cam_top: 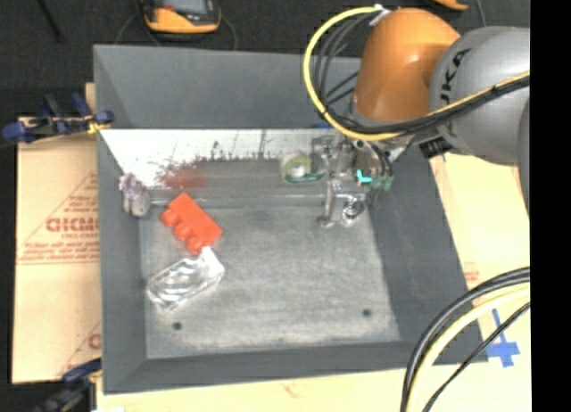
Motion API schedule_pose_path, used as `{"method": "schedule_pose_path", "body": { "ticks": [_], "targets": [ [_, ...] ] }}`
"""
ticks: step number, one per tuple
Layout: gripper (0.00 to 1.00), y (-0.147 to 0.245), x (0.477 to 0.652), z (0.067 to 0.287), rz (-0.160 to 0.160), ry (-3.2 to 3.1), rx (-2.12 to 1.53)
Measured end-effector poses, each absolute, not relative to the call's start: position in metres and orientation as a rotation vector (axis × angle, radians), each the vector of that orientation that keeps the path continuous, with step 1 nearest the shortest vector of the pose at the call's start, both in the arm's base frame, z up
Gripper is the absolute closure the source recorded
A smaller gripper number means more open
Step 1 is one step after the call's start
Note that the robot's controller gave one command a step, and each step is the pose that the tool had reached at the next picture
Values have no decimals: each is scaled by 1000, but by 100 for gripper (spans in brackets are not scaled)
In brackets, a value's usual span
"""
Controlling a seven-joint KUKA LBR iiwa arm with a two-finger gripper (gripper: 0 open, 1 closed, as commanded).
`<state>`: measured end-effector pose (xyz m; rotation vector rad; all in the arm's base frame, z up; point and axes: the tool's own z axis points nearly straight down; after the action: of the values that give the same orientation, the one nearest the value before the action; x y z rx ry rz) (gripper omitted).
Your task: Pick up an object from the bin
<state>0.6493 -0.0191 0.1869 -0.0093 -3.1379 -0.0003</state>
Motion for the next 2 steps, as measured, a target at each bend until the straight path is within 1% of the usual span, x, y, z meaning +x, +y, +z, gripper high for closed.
{"method": "schedule_pose_path", "body": {
  "ticks": [1, 2],
  "targets": [
    [0, -100, 641, 68, 1, -3134, -239],
    [0, -95, 652, 102, -1, -3122, -411]
  ]
}}
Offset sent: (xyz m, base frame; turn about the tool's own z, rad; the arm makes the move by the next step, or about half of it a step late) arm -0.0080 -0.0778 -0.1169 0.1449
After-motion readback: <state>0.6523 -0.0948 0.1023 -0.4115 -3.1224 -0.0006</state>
